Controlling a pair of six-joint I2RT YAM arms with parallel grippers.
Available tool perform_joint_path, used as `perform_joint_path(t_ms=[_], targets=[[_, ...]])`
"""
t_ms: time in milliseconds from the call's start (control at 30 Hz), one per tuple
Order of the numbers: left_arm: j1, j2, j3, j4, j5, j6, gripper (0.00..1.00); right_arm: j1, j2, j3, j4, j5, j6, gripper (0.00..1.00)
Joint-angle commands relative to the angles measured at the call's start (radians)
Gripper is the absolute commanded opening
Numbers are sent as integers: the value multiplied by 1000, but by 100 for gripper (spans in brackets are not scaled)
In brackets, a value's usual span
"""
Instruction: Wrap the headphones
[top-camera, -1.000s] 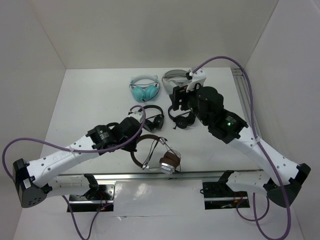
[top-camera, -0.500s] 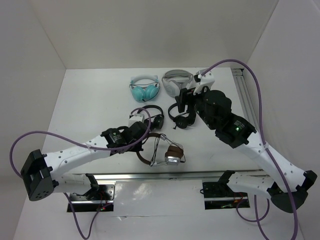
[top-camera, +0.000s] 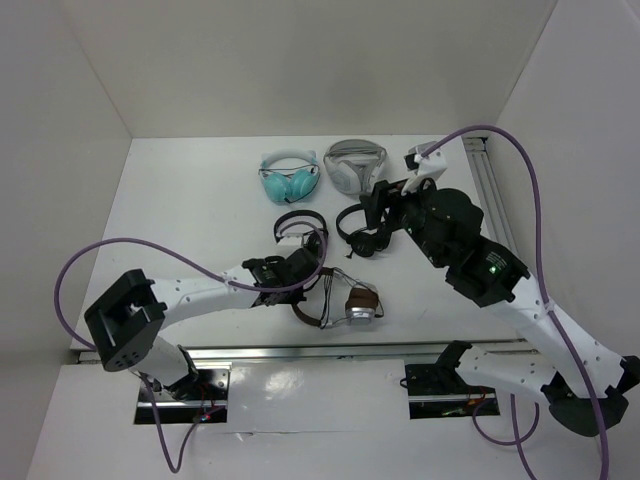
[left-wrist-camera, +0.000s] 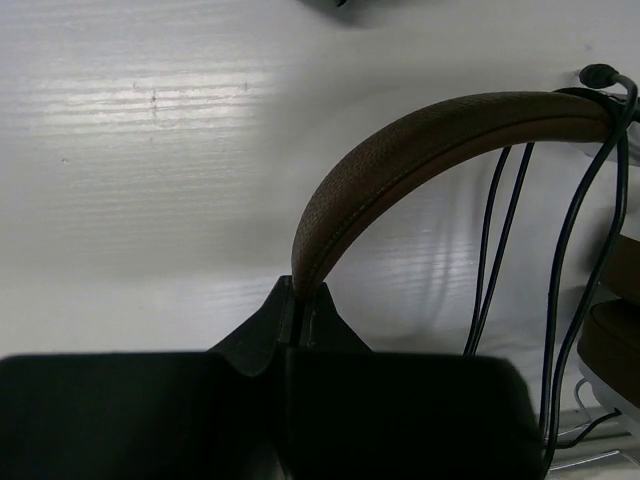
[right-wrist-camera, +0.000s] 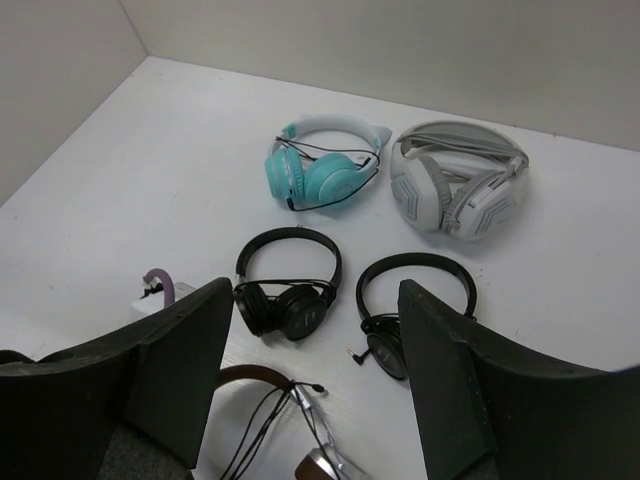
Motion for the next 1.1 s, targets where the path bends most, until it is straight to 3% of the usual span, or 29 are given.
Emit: perform_joint_path(t_ms=[0,267,400,467,500,567,633,867,1000,1067], targets=[[-4,19,-25,67,-51,-90,0,-4,-23,-22,-4,-4,7,74],[-4,80,-46,109,-71,-145,1,-4,-23,-57,18,-23,16,74],[-4,93,-46,64,-94,-208,23,-4,-23,-66,7,-59,25,74],[-4,46,-72,54,-104,-219,31,-4,-23,-54,-4,-94,25,83],[-4,26,-82,54,-114,-219,38,-4,-23,-54,-4,-105,25,100],[-4,-52,-109,81,-114,-199,46,-4,-23,-2,-63,-84,35,100],[-4,-105,-109,103,-114,-164,100,5,-14,26,-119,-63,53,100],[-4,-326,-27,8,-144,-51,100,24,-35,93,-258,-65,108,100],[-14,-468,100,-324,-227,-50,100,24,-64,132,-388,-118,171,100],[-14,-552,122,-399,-227,-50,100,24,-81,110,-398,-119,180,100]])
